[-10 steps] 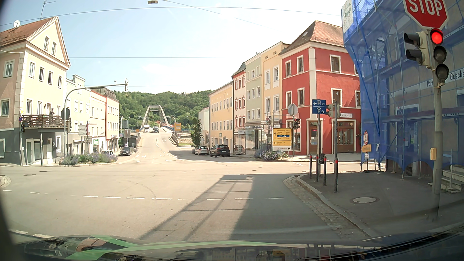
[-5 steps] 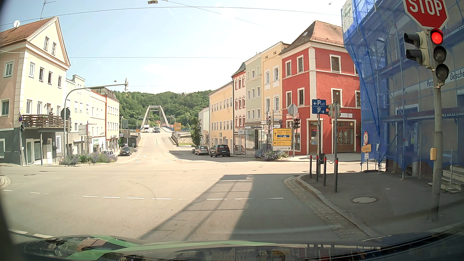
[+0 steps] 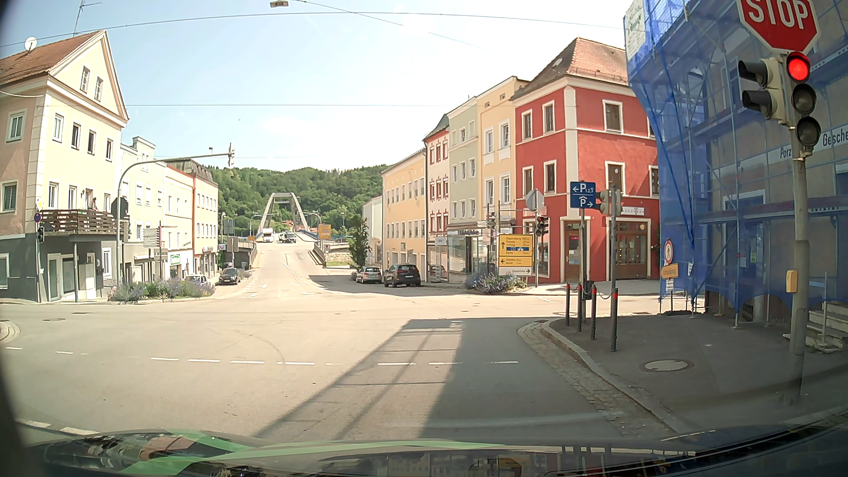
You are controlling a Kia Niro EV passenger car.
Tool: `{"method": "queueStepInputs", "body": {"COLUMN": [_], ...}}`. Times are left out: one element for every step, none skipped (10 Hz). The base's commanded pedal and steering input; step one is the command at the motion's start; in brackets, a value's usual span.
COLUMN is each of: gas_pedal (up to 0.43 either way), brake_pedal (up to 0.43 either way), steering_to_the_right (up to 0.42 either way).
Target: Follow the waypoints while adhering to traffic rules and regulations
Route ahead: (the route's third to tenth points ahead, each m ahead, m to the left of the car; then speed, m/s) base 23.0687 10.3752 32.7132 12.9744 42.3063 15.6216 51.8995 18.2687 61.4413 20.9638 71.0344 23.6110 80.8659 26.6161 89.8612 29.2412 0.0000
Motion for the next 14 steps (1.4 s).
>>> {"method": "queueStepInputs", "body": {"gas_pedal": [0.000, 0.000, 0.000, 0.000, 0.000, 0.000, 0.000, 0.000, 0.000, 0.000, 0.000, 0.000, 0.000, 0.000], "brake_pedal": [0.311, 0.311, 0.311, 0.311, 0.311, 0.311, 0.311, 0.311, 0.311, 0.311, 0.311, 0.311, 0.311, 0.311], "steering_to_the_right": [0.018, 0.019, 0.019, 0.018, 0.019, 0.019, 0.018, 0.019, 0.018, 0.019, 0.019, 0.019, 0.019, 0.019]}}
